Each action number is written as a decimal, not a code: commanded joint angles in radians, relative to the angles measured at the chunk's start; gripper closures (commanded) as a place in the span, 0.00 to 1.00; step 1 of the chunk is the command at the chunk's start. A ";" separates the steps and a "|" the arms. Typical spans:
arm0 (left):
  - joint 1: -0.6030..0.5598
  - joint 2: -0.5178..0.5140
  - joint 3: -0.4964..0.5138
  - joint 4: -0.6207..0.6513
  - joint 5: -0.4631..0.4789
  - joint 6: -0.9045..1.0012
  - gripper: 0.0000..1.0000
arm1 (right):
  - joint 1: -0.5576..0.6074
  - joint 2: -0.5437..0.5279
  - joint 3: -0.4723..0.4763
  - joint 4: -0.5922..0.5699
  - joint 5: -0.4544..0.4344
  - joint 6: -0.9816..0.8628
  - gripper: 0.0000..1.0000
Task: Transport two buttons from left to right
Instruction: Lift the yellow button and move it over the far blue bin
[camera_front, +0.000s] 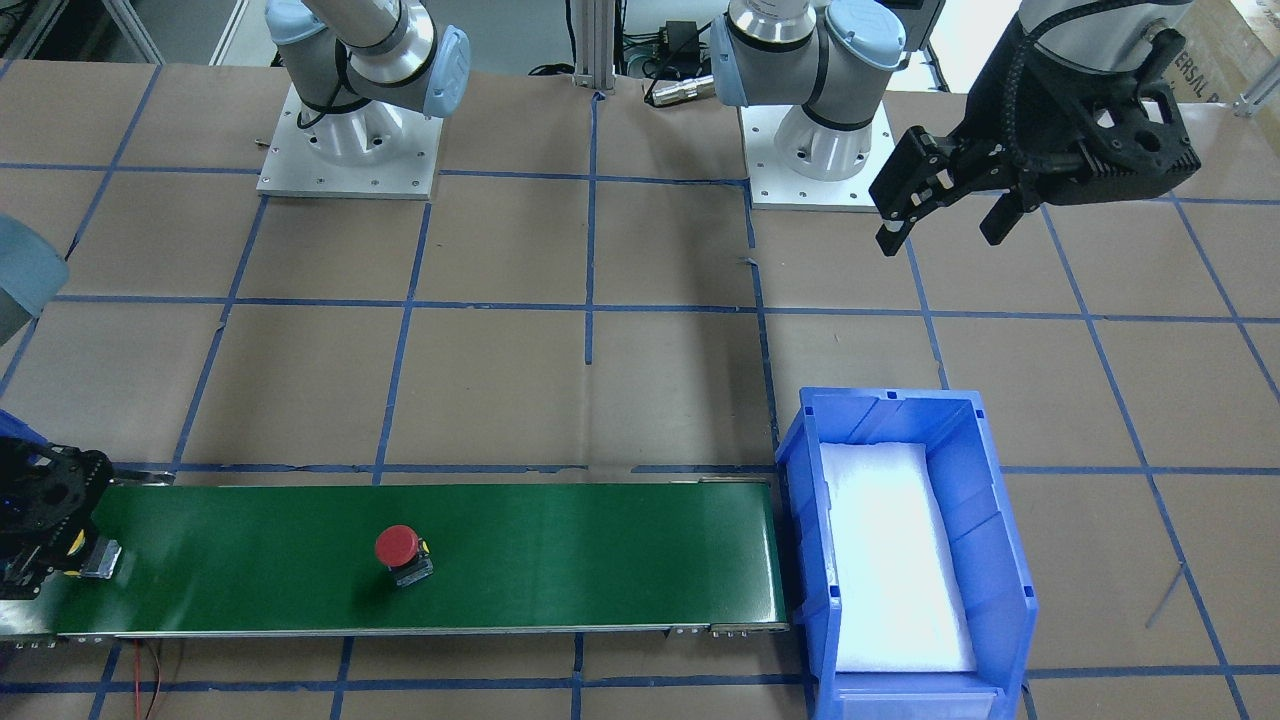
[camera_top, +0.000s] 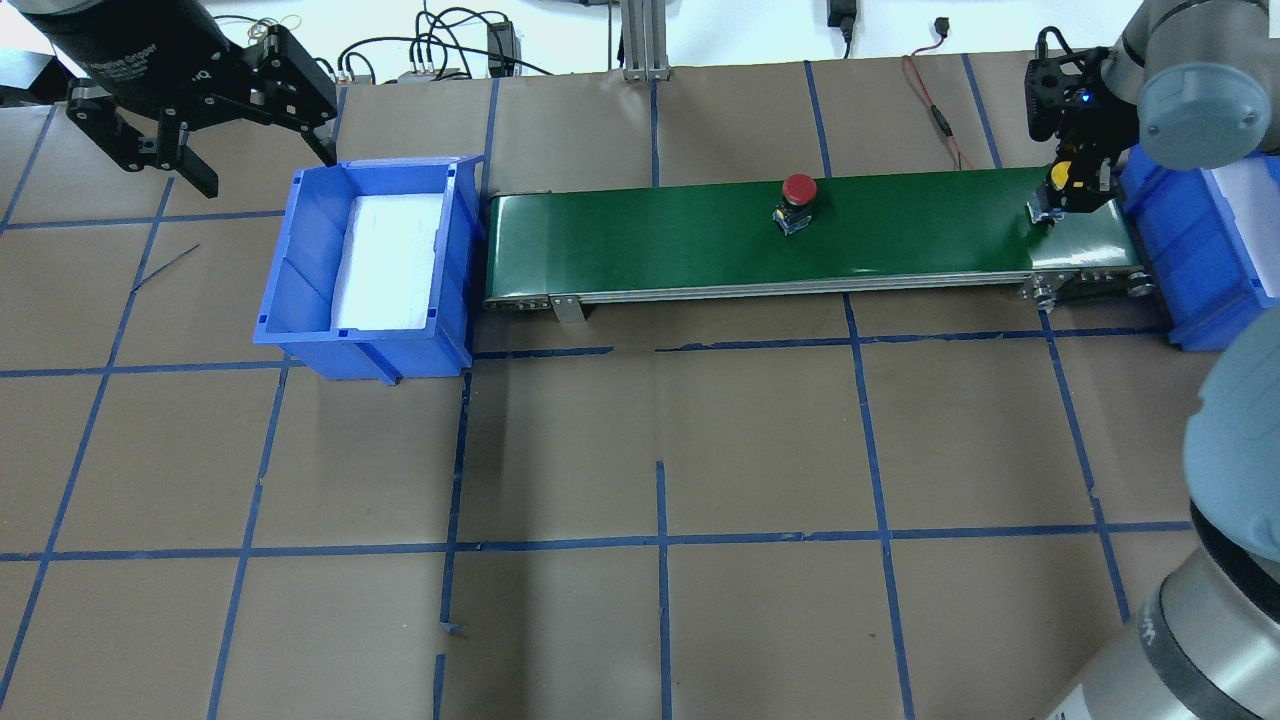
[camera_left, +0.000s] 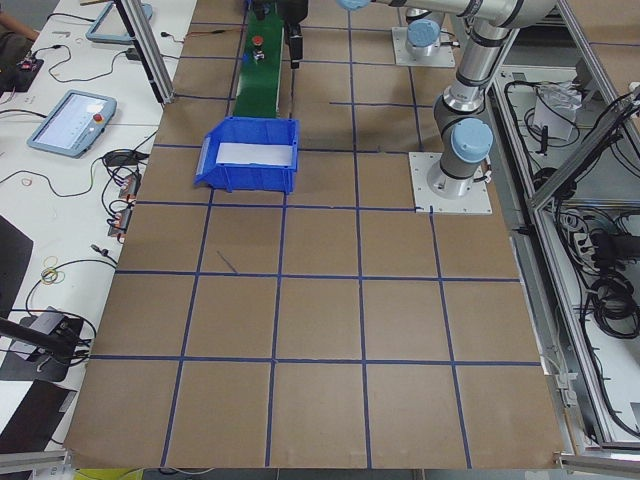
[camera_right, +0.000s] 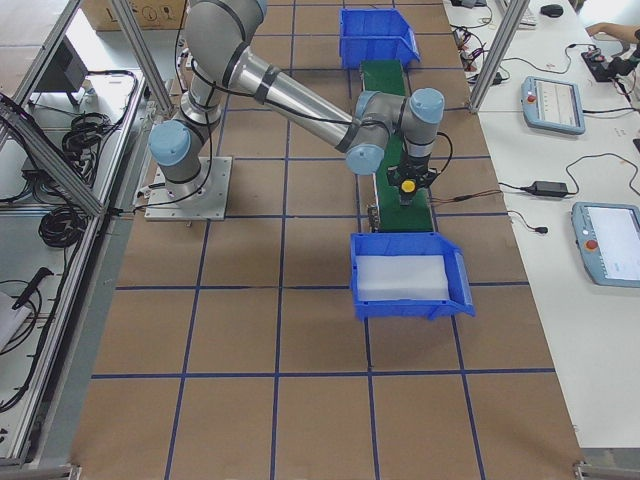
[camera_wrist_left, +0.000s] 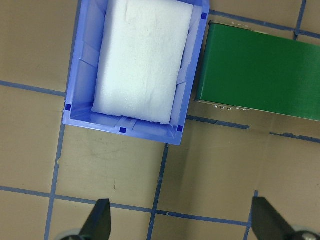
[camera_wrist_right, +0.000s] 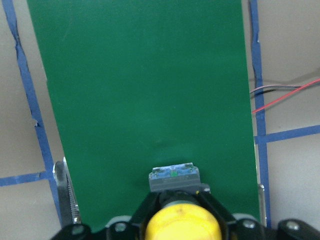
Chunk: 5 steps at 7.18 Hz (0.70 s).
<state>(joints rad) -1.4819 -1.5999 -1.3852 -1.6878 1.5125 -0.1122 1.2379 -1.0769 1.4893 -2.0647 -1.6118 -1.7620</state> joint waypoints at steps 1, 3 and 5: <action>-0.001 0.000 0.000 0.000 0.000 -0.001 0.00 | 0.000 -0.008 -0.012 -0.002 -0.017 0.000 0.92; -0.001 0.000 0.000 0.000 0.000 -0.001 0.00 | -0.030 -0.018 -0.130 0.043 -0.022 -0.029 0.92; -0.001 0.000 0.000 0.000 0.000 -0.001 0.00 | -0.199 -0.050 -0.198 0.159 0.040 -0.191 0.92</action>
<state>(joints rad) -1.4833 -1.5999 -1.3852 -1.6873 1.5125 -0.1135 1.1327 -1.1062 1.3310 -1.9651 -1.6121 -1.8538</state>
